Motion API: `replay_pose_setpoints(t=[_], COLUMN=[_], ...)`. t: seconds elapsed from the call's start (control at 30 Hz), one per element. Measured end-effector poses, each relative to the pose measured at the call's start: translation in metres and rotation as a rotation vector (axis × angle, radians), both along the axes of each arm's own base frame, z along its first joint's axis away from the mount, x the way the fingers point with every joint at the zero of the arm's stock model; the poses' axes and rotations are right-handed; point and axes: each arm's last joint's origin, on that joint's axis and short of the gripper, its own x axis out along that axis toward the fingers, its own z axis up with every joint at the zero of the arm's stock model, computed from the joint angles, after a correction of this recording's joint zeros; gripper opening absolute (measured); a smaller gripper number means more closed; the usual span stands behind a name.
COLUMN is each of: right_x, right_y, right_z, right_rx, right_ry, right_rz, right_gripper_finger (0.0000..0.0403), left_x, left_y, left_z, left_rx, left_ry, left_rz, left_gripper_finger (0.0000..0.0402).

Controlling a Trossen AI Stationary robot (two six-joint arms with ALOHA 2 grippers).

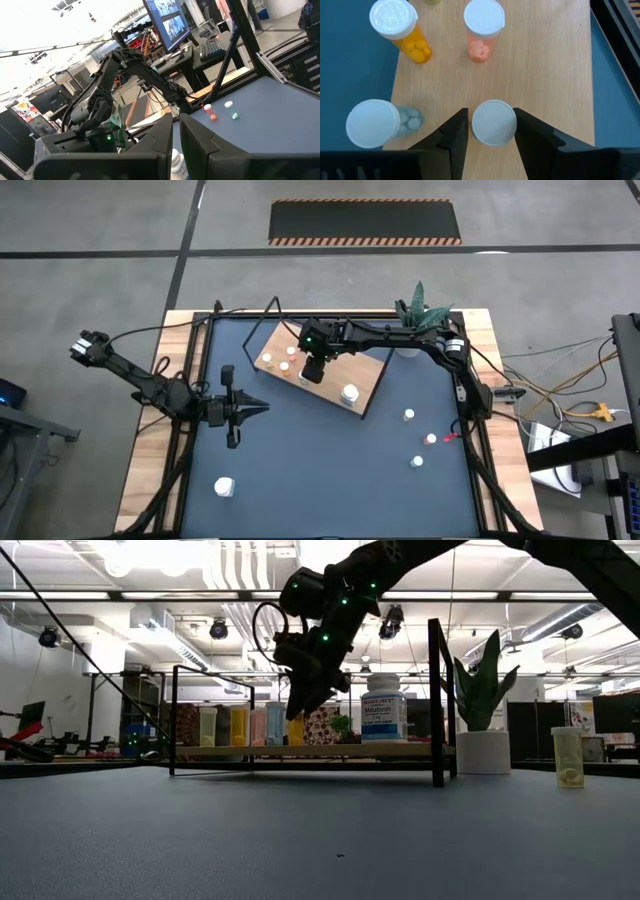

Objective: Pick and place medicine bottles onto shelf by color
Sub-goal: Put the orange pill bottle on the shelf

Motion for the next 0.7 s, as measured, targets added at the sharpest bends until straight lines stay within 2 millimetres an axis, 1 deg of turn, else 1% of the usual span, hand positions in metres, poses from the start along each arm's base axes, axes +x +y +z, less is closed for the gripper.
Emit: replay_pose_setpoints(t=[0.2,0.4,0.57,0.7], right_x=[0.0,-0.001,-0.001,-0.001], right_y=[0.001,0.001,0.001,0.001], right_z=[0.0,0.005,0.014,0.027], right_rx=[0.024,0.022,0.017,0.016], right_ry=[-0.008,-0.018,-0.035,-0.034], right_rz=[0.008,0.005,0.006,0.009], right_gripper_finger=[0.0144,0.0144,0.0144,0.0144], left_x=[0.0,0.0,0.0,0.0], left_y=[0.0,0.0,0.0,0.0], left_z=[0.0,-0.001,-0.001,-0.001], left_rx=[0.0,0.001,0.0,0.001], left_ry=[0.001,0.002,0.001,0.001], left_rz=[0.0,0.0,0.0,0.0], left_gripper_finger=[0.0017,0.0017,0.0017,0.0017])
